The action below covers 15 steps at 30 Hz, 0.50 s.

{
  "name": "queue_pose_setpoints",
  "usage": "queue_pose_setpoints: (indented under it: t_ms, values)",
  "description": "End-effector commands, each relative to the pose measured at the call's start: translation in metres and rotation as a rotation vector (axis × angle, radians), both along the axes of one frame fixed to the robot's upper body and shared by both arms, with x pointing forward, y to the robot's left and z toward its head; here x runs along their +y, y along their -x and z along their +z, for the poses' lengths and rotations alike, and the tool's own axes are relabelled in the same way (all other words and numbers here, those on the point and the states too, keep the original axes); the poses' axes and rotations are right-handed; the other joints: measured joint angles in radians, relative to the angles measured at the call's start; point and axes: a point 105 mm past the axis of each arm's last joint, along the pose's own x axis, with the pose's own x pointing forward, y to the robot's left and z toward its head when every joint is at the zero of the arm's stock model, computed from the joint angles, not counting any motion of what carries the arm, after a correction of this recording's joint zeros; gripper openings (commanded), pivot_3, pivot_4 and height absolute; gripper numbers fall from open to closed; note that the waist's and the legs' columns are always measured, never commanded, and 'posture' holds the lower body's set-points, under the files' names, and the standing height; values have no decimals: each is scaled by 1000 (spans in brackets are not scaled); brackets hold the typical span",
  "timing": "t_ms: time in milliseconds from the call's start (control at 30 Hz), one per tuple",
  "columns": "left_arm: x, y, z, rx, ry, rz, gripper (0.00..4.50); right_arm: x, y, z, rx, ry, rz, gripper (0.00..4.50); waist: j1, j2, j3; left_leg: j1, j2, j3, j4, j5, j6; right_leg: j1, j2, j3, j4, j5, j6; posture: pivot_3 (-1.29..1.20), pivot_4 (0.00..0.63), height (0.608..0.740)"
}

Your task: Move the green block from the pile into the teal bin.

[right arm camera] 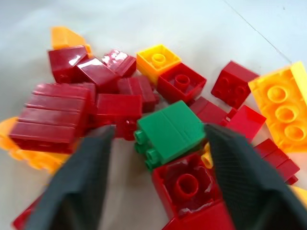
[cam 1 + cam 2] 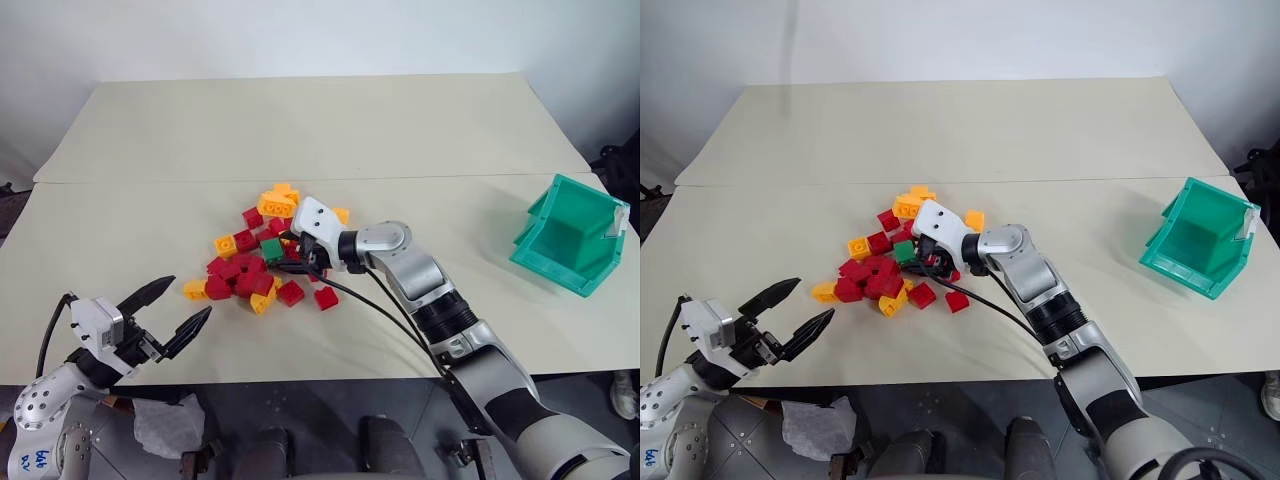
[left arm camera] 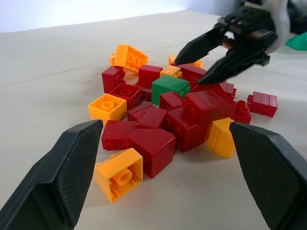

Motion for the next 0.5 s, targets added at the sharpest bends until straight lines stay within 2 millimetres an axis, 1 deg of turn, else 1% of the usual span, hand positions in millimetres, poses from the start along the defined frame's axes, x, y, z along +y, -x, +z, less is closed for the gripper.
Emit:
queue_pose_setpoints:
  t_ms: [33, 67, 267, 400, 500]
  values:
    - [0, 0, 5, -24, -7, 2, 4500, 9, -2, 13, -63, -9, 30, 4356, -1, 0, 0, 0, 0, 0, 0, 0, 0, 0, 0, 0, 0, 0, 0, 0, 150, 740]
    - [0, 0, 5, -24, -7, 1, 4500, 10, -3, 12, -72, -2, 32, 4469, -2, 0, 0, 0, 0, 0, 0, 0, 0, 0, 0, 0, 0, 0, 0, 0, 150, 740]
    - [-1, -2, 6, -26, -4, -3, 4500, 14, -16, 9, -64, 51, 48, 4469, -4, 0, 0, 0, 0, 0, 0, 0, 0, 0, 0, -1, 0, 0, 0, 0, 150, 740]
    - [-2, -3, 6, -28, -4, -8, 4500, 20, -15, 7, -42, 79, 117, 4469, -5, 0, 0, 0, 0, 0, 0, 0, 0, 0, 0, -1, 0, 0, 0, 0, 150, 740]
    - [-2, -5, 8, -32, -5, -10, 4500, 20, -13, 2, -3, 149, 169, 4469, -7, 0, 0, 0, 0, 0, 0, 0, 0, 0, 0, -2, 0, 0, 0, 0, 150, 740]
